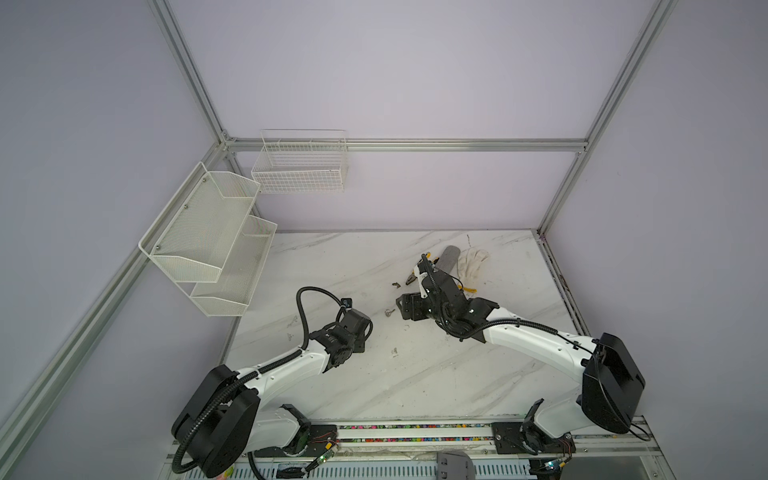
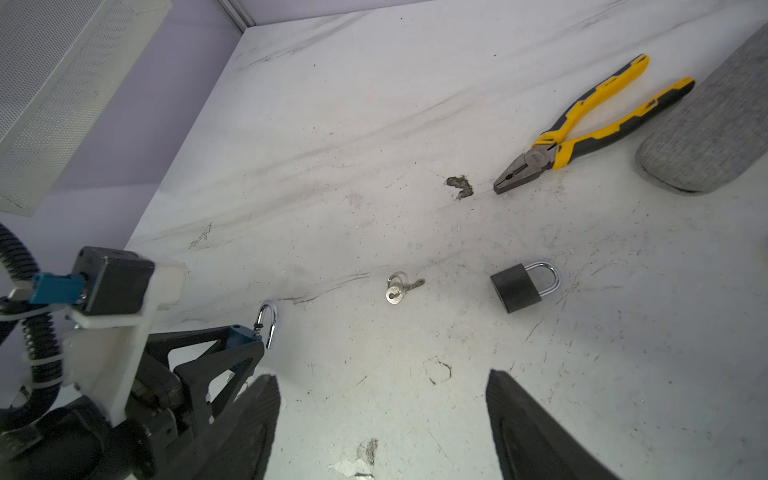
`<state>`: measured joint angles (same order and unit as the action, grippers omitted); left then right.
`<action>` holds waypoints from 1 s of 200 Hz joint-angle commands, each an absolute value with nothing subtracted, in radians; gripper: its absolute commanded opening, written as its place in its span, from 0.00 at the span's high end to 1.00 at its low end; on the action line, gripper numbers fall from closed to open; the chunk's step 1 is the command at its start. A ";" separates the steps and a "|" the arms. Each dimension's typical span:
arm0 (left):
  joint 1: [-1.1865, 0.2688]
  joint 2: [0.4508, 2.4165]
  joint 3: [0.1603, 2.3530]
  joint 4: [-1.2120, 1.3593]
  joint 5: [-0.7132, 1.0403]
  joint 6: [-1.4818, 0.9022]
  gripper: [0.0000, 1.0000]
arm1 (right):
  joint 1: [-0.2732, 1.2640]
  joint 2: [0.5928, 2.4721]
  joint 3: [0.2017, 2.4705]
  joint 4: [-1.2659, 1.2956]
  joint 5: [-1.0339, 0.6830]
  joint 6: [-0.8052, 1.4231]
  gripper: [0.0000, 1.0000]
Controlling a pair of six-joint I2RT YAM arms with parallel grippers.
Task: Unlock with the key
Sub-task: 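Lower the blue padlock with the left gripper while the right withdraws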
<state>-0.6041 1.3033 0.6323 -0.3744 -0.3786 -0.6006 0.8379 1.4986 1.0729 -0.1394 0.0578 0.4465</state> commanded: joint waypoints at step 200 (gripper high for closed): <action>-0.552 1.422 0.796 -0.481 -0.274 -0.571 0.46 | 0.840 1.547 1.070 -0.101 0.051 0.470 0.19</action>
